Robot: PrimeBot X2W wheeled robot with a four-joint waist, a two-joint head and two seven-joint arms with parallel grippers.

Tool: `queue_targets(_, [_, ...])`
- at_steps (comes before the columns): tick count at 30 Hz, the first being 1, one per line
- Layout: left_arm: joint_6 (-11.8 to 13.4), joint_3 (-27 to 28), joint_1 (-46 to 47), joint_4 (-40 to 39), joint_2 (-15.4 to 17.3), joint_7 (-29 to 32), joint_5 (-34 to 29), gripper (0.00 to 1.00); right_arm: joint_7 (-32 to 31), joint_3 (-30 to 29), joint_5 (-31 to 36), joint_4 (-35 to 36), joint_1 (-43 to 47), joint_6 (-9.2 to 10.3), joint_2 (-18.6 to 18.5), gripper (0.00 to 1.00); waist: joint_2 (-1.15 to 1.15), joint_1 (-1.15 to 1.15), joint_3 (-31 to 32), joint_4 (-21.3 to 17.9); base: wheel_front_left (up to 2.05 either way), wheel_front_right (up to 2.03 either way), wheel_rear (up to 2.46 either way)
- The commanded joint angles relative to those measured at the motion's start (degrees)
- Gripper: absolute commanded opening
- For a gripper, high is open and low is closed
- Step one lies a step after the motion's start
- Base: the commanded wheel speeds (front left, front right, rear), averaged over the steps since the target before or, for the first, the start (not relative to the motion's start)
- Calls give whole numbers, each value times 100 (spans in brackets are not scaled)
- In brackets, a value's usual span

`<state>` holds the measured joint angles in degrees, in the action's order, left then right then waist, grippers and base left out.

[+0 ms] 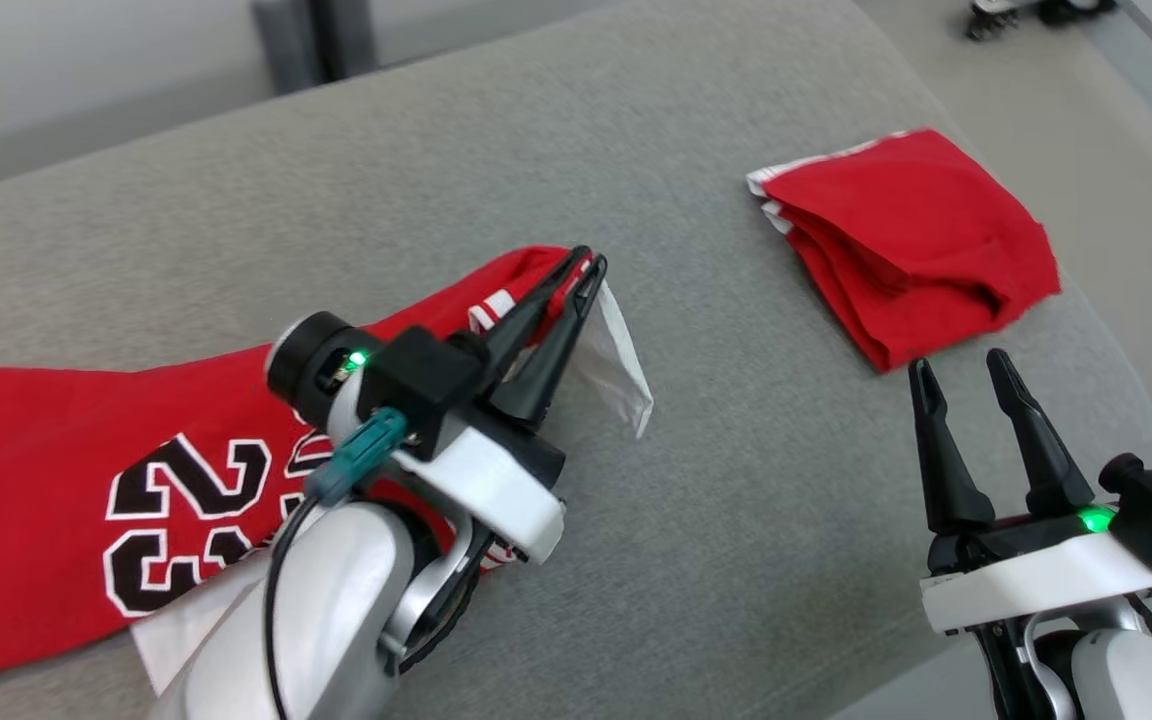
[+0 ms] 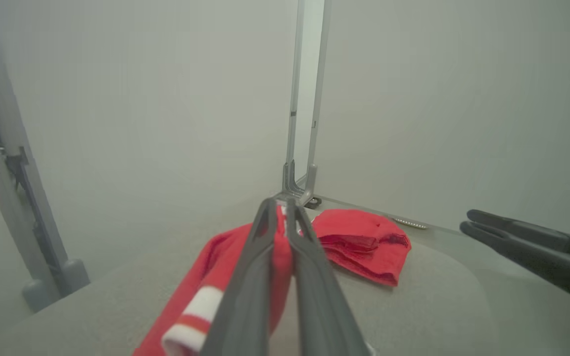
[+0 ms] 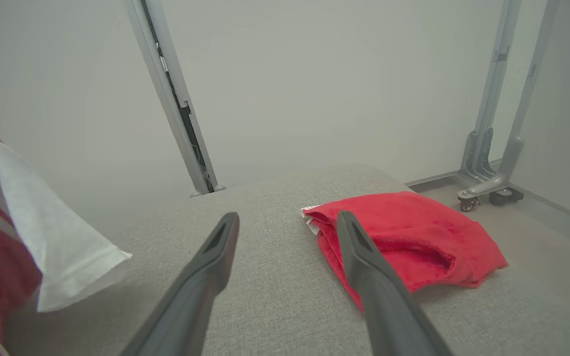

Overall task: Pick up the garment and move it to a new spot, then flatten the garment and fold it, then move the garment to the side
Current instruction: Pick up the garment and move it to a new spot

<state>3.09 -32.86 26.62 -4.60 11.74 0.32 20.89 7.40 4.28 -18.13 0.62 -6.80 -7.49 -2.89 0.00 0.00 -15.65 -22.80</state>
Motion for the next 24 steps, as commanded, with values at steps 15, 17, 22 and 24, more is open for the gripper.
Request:
queue_targets(15, [-623, -350, 769, 2711, -426, -457, 206, 100, 632, 134, -374, -815, -412, 0, -14, 100, 0, 0, -631, -447, 0, 0, 0])
queue_targets(17, [-630, -320, 696, 2688, -467, -595, 262, 100, 645, 84, -321, -823, -449, 0, -18, 100, 0, 0, -531, -265, 0, 0, 0])
queue_targets(22, [-595, -195, 482, 2459, -492, -882, 423, 100, 571, 19, -122, -811, -442, 0, -21, 100, 0, 0, -278, 159, 0, 0, 0])
queue_targets(24, [-535, -131, 374, 2330, -445, -1025, 467, 100, 514, -71, -9, -776, -410, 0, -19, 100, 0, 0, -123, 400, 0, 0, 0])
